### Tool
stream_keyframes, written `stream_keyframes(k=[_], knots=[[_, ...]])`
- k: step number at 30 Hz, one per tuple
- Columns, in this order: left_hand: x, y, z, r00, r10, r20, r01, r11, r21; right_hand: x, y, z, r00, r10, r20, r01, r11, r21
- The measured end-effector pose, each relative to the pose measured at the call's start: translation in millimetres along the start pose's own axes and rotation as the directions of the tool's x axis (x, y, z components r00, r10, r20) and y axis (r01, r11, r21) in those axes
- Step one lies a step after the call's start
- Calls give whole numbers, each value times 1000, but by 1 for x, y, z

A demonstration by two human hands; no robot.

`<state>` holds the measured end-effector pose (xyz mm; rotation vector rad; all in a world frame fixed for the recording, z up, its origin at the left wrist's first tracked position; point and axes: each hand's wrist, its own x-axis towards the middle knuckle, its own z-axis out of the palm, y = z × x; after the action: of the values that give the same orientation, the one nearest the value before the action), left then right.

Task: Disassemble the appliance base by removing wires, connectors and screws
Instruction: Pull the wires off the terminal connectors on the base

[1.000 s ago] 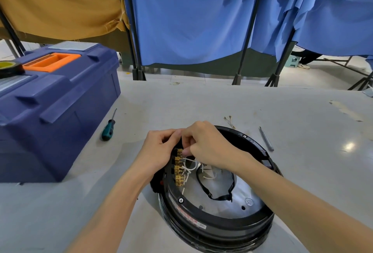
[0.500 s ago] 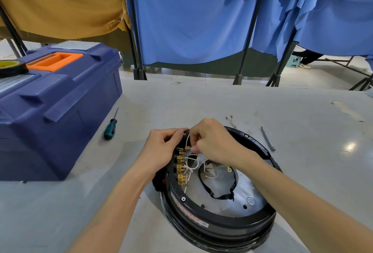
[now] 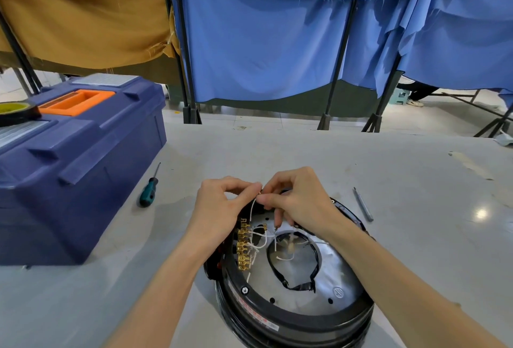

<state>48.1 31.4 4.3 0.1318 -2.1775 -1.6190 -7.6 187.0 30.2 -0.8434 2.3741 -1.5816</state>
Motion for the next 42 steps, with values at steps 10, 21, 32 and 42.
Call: stream_keyframes(k=[10,21,32,42], knots=[[11,5,2,981,-167,-96,141,962,-235,0,-3,-15,999,36,-28,-34,997,72],[12,-7,4,988,-139,65,145,983,-108,17,-1,-64,967,69,-244,-28,986,167],[8,-16,9,985,-158,71,160,987,-30,88,94,-92,713,490,-502,-527,846,78],[9,-18,10,985,-159,60,162,986,-44,93,107,-82,706,405,-582,-519,854,-35]])
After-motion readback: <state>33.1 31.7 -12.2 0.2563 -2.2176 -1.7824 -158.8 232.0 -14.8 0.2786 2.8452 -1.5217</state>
